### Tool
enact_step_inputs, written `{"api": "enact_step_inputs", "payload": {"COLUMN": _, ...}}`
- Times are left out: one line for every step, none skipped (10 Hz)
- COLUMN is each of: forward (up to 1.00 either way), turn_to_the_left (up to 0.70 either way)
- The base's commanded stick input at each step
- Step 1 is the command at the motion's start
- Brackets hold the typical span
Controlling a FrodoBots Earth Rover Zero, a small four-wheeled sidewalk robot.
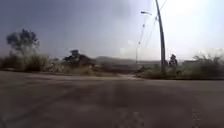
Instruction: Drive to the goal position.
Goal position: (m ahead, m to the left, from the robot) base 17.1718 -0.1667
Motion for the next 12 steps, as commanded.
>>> {"api": "enact_step_inputs", "payload": {"forward": 0.85, "turn_to_the_left": 0.00}}
{"api": "enact_step_inputs", "payload": {"forward": 0.85, "turn_to_the_left": 0.00}}
{"api": "enact_step_inputs", "payload": {"forward": 0.85, "turn_to_the_left": 0.00}}
{"api": "enact_step_inputs", "payload": {"forward": 0.85, "turn_to_the_left": 0.00}}
{"api": "enact_step_inputs", "payload": {"forward": 0.85, "turn_to_the_left": 0.00}}
{"api": "enact_step_inputs", "payload": {"forward": 0.85, "turn_to_the_left": 0.00}}
{"api": "enact_step_inputs", "payload": {"forward": 0.85, "turn_to_the_left": 0.00}}
{"api": "enact_step_inputs", "payload": {"forward": 0.85, "turn_to_the_left": 0.00}}
{"api": "enact_step_inputs", "payload": {"forward": 0.85, "turn_to_the_left": 0.00}}
{"api": "enact_step_inputs", "payload": {"forward": 0.85, "turn_to_the_left": 0.00}}
{"api": "enact_step_inputs", "payload": {"forward": 0.85, "turn_to_the_left": 0.00}}
{"api": "enact_step_inputs", "payload": {"forward": 0.85, "turn_to_the_left": 0.00}}
